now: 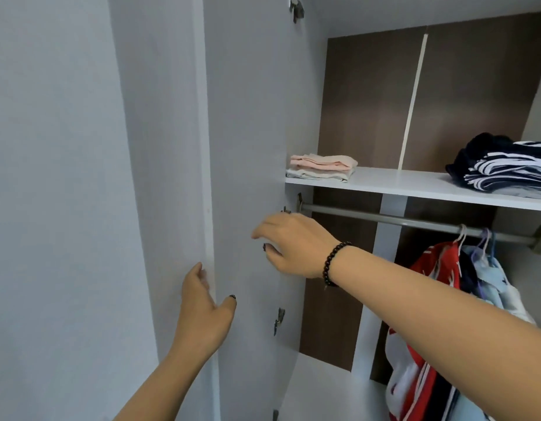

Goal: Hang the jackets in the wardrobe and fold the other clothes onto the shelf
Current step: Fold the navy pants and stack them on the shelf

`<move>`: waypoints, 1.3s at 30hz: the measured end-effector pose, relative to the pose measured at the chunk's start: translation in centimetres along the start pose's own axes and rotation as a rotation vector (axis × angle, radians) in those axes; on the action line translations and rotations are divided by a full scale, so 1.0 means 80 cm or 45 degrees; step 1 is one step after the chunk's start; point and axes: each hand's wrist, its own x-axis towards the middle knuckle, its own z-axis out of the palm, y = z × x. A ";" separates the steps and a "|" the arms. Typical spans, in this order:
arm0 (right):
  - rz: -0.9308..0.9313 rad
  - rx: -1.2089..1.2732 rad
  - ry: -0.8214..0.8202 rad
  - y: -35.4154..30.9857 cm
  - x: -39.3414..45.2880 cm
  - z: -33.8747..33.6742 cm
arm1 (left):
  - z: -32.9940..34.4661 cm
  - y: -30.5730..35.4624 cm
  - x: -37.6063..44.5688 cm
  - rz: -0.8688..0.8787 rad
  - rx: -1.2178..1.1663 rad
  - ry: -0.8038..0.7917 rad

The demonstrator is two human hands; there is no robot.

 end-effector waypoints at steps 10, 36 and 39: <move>-0.248 -0.344 0.516 0.003 0.080 0.038 | 0.012 -0.011 0.020 0.120 0.216 -0.021; -0.196 -0.816 0.717 0.192 -0.098 0.007 | 0.217 0.015 0.087 0.766 0.264 -0.660; -0.057 -0.846 0.662 0.225 -0.135 0.003 | 0.272 0.030 0.076 0.721 0.201 -0.594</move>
